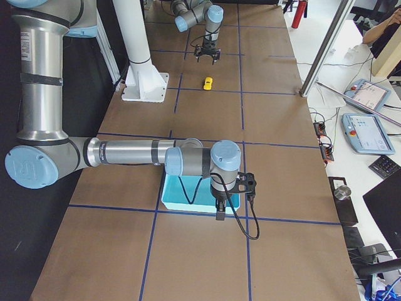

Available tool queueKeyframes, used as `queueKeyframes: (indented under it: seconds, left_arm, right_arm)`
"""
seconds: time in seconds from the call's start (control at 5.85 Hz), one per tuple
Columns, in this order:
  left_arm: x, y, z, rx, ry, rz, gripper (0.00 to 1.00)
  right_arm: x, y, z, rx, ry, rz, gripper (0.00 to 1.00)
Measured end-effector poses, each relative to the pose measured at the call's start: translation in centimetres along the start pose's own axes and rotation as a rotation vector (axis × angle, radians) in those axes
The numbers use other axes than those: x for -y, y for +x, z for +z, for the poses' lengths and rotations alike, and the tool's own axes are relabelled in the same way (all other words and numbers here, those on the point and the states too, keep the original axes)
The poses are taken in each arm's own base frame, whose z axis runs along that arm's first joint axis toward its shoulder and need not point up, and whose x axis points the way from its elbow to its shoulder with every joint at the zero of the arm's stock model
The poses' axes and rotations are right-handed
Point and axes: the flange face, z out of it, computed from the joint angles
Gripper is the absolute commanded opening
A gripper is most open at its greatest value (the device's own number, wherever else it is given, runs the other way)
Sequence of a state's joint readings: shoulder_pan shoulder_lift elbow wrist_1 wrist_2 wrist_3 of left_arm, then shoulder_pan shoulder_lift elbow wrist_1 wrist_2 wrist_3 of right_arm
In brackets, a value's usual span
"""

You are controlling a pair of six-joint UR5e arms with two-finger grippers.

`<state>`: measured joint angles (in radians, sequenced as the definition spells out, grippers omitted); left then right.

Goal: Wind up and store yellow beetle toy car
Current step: 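Press the left gripper fingers down onto the car's roof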

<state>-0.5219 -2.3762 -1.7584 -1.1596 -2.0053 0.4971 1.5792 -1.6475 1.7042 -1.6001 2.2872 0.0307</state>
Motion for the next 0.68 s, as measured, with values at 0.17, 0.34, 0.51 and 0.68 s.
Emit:
queueKeyframes:
  seconds: [0.17, 0.34, 0.51, 0.68]
  left_arm:
    - [0.3, -0.4, 0.5, 0.03, -0.078, 0.063, 1.0]
    - [1.3, -0.7, 1.7, 0.075, -0.148, 0.115, 1.0]
    - [2.7, -0.7, 3.2, 0.118, -0.172, 0.123, 1.0]
    - [4.1, -0.7, 4.5, 0.143, -0.158, 0.091, 1.0]
  right_arm:
    - [0.0, 0.0, 0.0, 0.0, 0.0, 0.0, 1.0]
    - [0.0, 0.0, 0.0, 0.001, 0.0, -0.001, 1.0]
    - [0.0, 0.0, 0.0, 0.0, 0.0, -0.001, 1.0]
    - [0.0, 0.0, 0.0, 0.0, 0.0, -0.001, 1.0]
